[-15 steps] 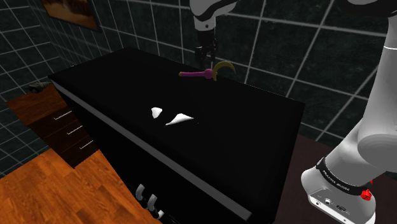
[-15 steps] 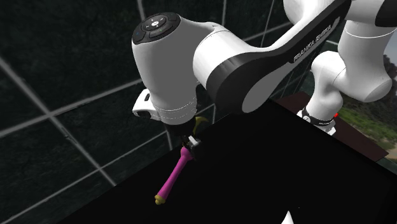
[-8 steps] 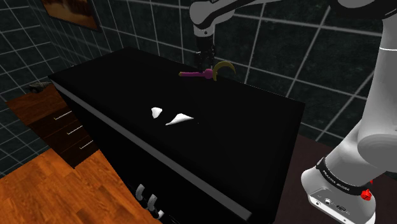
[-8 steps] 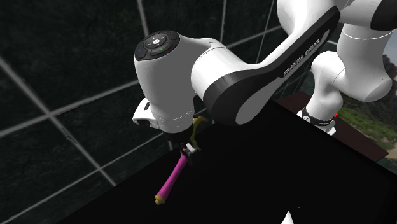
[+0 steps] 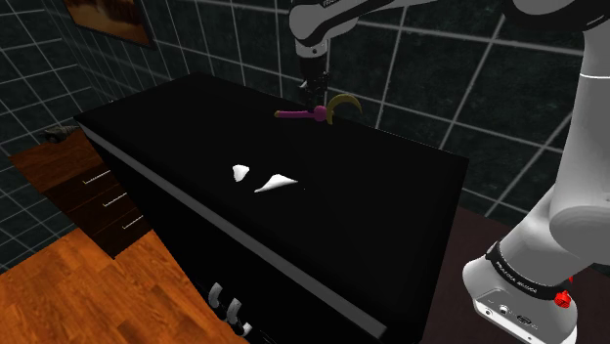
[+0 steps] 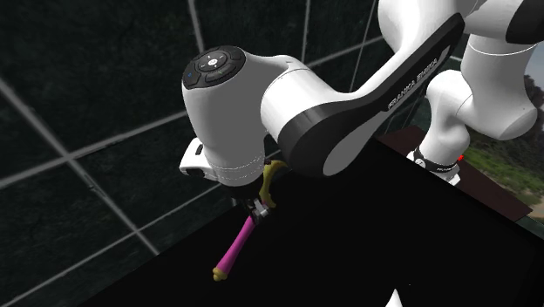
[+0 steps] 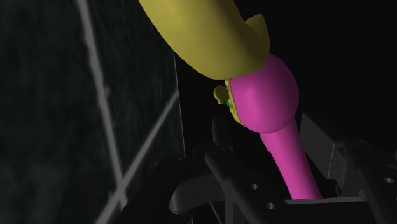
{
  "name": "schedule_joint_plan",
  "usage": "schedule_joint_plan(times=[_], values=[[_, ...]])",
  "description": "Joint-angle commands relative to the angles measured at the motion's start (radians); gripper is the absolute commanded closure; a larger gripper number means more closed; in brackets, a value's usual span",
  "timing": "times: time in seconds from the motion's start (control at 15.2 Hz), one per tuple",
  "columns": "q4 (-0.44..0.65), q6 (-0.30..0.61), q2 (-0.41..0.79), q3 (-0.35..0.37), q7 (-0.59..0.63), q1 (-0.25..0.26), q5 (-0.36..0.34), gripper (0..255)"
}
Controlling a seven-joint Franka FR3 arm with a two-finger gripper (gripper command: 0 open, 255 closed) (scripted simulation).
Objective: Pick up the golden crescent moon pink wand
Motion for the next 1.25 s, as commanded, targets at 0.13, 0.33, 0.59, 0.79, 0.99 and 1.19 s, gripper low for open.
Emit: schedule_joint_plan(times=[0.13,0.33,0.59,0.79,0.99,1.19], values=[[-0.028,-0.014,-0.002,-0.011,0.018,-0.008,-0.001,255],[-0.004,-0.05,-0.014,-0.01,0.016,-0.009,0.0,255],[0.031,-0.097,-0.027,-0.008,0.013,-0.009,0.001,255],[0.06,-0.134,-0.034,-0.008,0.01,-0.009,0.002,255],[0.092,-0.172,-0.04,-0.007,0.008,-0.01,0.003,255],[0.105,-0.186,-0.042,-0.006,0.007,-0.01,0.003,255]])
